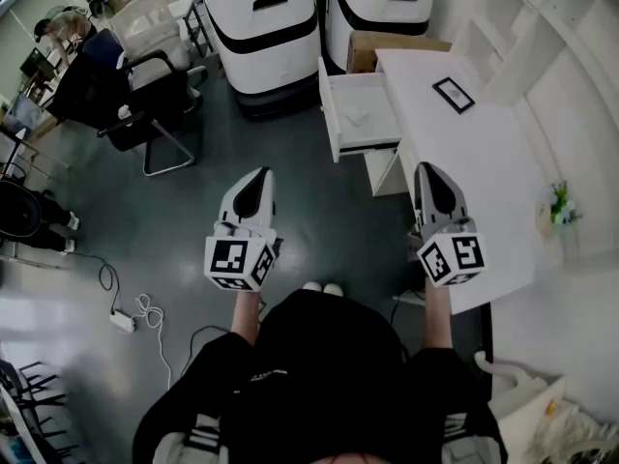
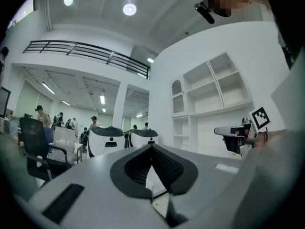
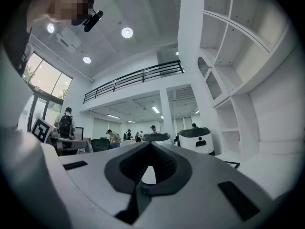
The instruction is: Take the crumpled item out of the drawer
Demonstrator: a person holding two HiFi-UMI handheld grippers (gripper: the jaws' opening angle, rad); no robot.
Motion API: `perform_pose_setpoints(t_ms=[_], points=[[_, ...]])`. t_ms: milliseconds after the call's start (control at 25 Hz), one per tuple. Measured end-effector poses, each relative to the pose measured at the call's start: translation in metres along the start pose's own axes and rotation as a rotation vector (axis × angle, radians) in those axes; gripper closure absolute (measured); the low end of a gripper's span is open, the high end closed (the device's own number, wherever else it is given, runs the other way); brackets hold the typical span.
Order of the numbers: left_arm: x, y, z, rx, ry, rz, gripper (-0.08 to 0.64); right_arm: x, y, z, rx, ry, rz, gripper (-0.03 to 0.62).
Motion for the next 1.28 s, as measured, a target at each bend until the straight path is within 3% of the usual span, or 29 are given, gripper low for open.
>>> perform_pose_setpoints(t_ms=[800, 1280], points=[[-0.017, -0.005, 0.023, -0.014, 0.009, -0.053, 0.561, -0.008, 0.002, 0.011, 0.009, -0.054, 0.007, 0.6], [-0.037, -0.078, -0.003, -0.046, 0.028, -0.084, 0.562, -0.031, -0.061, 0.042, -0.012, -0.072, -0.028, 0.6]])
Point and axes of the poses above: the fingertips, and each gripper's own axes: y backward along the fingers, z to its right, x out of its top, the point moved 2 cm from there along y, backward along the fingers, and after that the axes turned 3 degrees about z, right-handed, at the moved point
